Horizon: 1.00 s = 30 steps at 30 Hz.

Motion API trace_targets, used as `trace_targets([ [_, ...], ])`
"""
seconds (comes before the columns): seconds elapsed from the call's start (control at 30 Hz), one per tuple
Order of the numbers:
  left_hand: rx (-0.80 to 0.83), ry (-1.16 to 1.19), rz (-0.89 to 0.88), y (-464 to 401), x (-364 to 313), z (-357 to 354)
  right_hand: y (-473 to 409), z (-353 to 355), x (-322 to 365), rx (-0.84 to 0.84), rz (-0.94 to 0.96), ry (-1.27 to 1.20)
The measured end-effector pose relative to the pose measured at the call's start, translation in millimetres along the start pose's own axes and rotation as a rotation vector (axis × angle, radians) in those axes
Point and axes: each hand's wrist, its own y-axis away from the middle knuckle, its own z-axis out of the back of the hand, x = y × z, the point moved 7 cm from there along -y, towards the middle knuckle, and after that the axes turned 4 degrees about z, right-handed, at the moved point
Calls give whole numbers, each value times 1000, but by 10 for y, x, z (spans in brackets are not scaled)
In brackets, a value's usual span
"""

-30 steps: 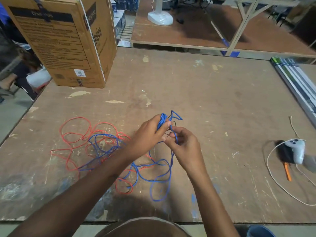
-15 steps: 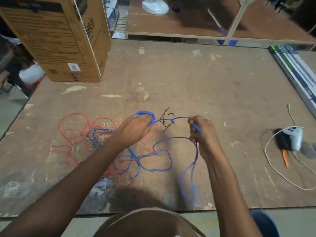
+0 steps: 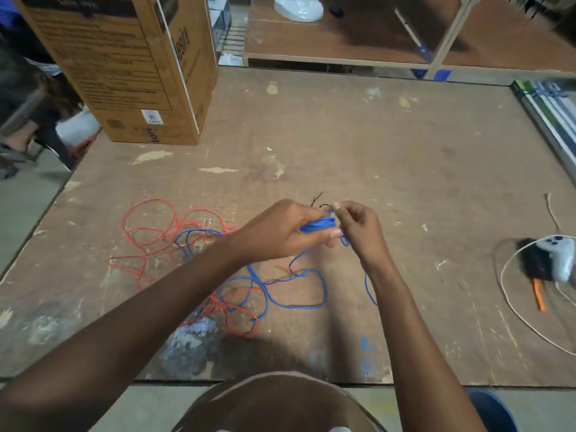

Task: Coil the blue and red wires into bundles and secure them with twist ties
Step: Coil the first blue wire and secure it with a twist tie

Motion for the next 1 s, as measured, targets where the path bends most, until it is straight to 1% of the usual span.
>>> trace_targets([
  [0.07, -123, 280, 106, -67, 70, 55, 74, -130, 15, 73, 102, 7],
  [0.1, -199, 385, 156, -91, 109, 74, 114, -160, 18, 71, 153, 17],
  [0.17, -349, 512, 275, -121, 219, 94, 238, -181, 75, 10, 252, 24],
  [0.2, -389, 543, 339, -135, 280, 83, 287, -184, 105, -17, 265, -6],
  [0.27, -429, 561, 434, -138, 410, 62, 336, -196, 128, -21, 226, -119],
  [0.37, -490, 658, 507, -129, 536, 46, 370, -208, 163, 19, 130, -365],
  [0.4, -503, 696, 519, -133, 545, 39, 388, -217, 166, 21, 92, -397],
  [0.43, -506, 737, 523, -140, 543, 32, 396, -225, 142, 6, 61, -358],
  [0.5, -480, 829, 510, -159, 533, 15, 402, -263, 120, -10, 62, -183],
  [0.53, -455, 857, 498, -173, 531, 22, 395, -292, 78, -6, 63, -138],
  [0.6, -401, 882, 470, -206, 513, 83, 390, -332, 8, 6, 54, -204],
  [0.67, -370, 885, 439, -227, 501, 220, 394, -324, -84, -15, 0, -310],
  [0.77, -358, 816, 398, -240, 498, 399, 415, -318, -125, -49, -95, -506],
  [0.83, -340, 814, 389, -254, 486, 356, 415, -321, -45, 13, -118, -550],
  [0.9, -372, 823, 414, -253, 496, 258, 446, -365, 95, 114, -106, -472],
  [0.93, -422, 763, 426, -246, 512, 235, 468, -389, 151, 134, -85, -394],
  [0.97, -489, 625, 433, -234, 542, 241, 492, -398, 206, 129, -50, -291],
  [1.0, -546, 436, 432, -216, 558, 261, 514, -388, 254, 92, 0, -170],
])
